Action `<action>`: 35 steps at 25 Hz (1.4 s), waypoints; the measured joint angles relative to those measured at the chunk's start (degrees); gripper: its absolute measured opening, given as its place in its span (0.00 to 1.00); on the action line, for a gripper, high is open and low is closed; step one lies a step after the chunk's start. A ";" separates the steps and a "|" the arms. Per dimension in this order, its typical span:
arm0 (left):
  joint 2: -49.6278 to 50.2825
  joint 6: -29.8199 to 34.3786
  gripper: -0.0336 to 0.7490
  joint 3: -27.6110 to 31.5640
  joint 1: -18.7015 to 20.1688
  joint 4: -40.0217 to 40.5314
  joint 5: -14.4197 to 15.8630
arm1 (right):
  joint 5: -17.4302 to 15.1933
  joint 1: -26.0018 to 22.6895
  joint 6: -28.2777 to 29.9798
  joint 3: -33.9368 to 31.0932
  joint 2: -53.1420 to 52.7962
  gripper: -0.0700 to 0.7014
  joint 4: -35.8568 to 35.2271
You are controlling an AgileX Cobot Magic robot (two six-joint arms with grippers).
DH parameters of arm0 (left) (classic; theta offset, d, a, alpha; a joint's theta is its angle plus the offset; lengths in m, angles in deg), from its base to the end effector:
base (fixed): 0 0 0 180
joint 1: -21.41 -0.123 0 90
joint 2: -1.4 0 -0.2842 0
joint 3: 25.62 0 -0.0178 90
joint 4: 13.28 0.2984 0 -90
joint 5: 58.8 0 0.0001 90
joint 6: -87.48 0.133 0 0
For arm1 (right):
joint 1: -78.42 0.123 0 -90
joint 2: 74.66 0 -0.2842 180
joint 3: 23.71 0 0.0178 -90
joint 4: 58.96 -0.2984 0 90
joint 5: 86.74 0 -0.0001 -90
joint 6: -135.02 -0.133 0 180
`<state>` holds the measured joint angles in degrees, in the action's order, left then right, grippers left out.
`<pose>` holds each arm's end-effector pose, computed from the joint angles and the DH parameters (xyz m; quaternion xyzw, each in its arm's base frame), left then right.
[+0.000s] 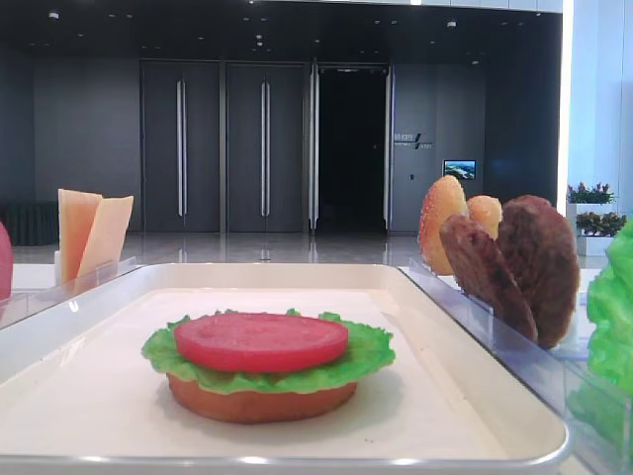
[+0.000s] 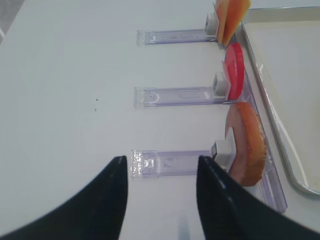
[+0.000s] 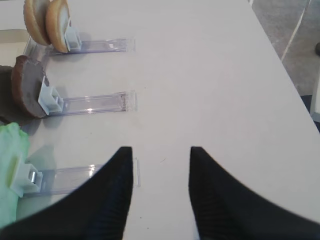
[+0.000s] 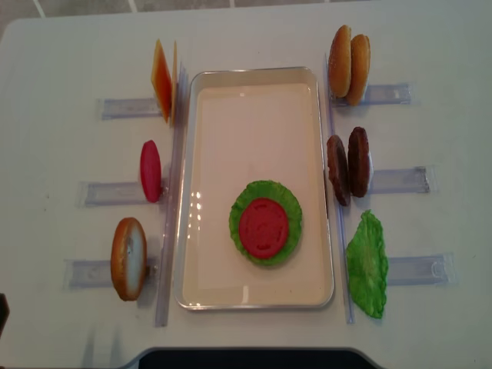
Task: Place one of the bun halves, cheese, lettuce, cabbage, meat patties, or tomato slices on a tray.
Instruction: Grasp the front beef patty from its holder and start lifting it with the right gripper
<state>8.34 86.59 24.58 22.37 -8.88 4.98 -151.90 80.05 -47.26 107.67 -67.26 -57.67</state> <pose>0.0729 0.0079 0.2661 -0.0017 0.8694 0.0304 0.4932 0.0694 -0.0007 0.2722 0.0058 0.8711 0.0055 0.4911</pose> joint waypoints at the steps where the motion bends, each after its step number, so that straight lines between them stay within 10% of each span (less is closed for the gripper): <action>1: 0.00 0.00 0.48 0.00 0.00 0.00 0.00 | 0.00 0.00 0.00 0.00 0.00 0.47 0.00; 25: 0.00 0.00 0.48 0.00 0.00 0.00 0.00 | -0.12 0.00 0.78 0.55 0.12 0.46 -1.95; 35: 0.00 0.00 0.47 0.00 0.00 0.00 0.00 | -0.67 0.00 1.60 11.16 22.23 0.46 -2.64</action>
<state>8.34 86.59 24.58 22.37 -8.88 4.98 -152.57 80.05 -45.66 118.83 -45.03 -60.31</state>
